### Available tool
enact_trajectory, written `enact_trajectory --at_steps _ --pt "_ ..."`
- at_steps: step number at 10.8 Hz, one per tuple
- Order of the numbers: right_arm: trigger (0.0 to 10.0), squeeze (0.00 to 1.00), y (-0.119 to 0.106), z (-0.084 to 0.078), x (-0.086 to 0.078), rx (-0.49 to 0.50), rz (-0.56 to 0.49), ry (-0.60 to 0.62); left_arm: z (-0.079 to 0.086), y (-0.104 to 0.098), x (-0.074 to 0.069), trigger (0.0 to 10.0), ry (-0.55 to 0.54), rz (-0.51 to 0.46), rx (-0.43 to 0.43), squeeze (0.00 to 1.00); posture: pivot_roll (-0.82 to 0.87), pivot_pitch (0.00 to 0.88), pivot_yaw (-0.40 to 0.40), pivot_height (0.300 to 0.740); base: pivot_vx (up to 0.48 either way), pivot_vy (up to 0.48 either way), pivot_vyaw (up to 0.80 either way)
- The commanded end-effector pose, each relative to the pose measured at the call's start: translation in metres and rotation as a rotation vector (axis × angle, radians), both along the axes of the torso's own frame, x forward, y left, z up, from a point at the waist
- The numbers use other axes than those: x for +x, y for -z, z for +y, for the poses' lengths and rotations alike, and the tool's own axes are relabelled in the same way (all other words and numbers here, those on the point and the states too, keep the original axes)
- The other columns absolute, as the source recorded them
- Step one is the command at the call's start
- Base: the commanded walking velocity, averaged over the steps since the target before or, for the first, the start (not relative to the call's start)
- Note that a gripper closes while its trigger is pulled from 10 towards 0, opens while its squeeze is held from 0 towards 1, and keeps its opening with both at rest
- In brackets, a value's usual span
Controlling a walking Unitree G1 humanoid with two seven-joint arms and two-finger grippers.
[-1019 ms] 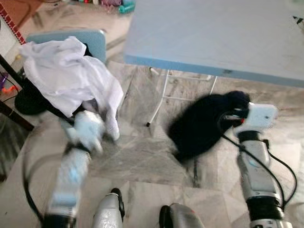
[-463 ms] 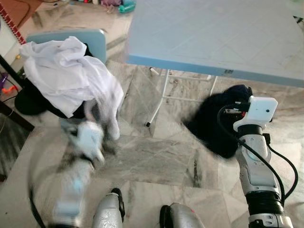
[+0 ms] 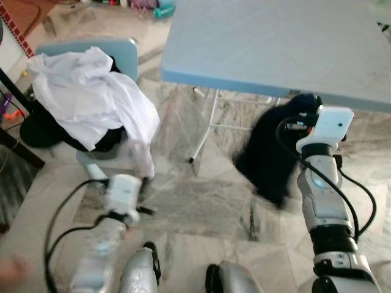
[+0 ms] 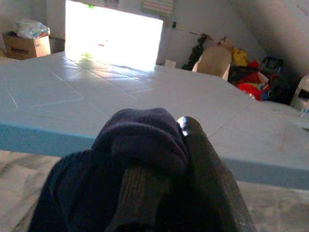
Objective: Hang hanger
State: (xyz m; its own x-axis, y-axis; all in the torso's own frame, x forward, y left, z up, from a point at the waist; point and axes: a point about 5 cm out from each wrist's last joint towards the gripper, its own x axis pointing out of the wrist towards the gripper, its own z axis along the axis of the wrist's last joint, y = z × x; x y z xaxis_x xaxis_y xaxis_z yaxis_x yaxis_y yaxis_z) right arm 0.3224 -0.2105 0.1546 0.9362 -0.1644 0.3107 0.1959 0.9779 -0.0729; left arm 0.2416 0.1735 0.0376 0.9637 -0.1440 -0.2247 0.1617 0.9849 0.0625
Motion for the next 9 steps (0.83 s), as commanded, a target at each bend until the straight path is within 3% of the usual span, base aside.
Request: enact_trajectory --at_steps 1,3,5,6,9 --pt "0.0 0.0 0.015 -0.006 -0.009 0.018 0.037 0.022 0.012 0.012 -0.003 10.0 -0.096 0.043 -0.017 0.0 0.05 0.119 -0.074 0.74 0.0 0.0 0.0" --pt "0.0 0.0 0.036 0.004 -0.026 0.017 0.089 0.005 0.014 0.014 0.001 10.0 -0.122 0.047 -0.026 0.0 0.0 0.137 -0.069 0.74 0.0 0.0 0.0" --pt "2.0 0.0 0.047 0.008 -0.04 0.026 0.135 -0.036 0.004 0.019 0.0 10.0 -0.07 0.05 -0.02 0.0 -0.02 0.144 -0.072 0.74 0.0 0.0 0.0" --pt "10.0 0.0 0.055 0.01 -0.044 0.065 0.173 -0.057 -0.002 0.021 0.0 10.0 -0.053 0.051 -0.032 0.0 -0.01 0.139 -0.055 0.74 0.0 0.0 -0.8" --pt "10.0 0.0 0.045 0.016 -0.033 0.054 0.129 -0.05 -0.007 0.021 0.003 10.0 -0.031 0.046 -0.042 0.0 -0.01 0.132 -0.029 0.74 0.0 0.0 -0.8"
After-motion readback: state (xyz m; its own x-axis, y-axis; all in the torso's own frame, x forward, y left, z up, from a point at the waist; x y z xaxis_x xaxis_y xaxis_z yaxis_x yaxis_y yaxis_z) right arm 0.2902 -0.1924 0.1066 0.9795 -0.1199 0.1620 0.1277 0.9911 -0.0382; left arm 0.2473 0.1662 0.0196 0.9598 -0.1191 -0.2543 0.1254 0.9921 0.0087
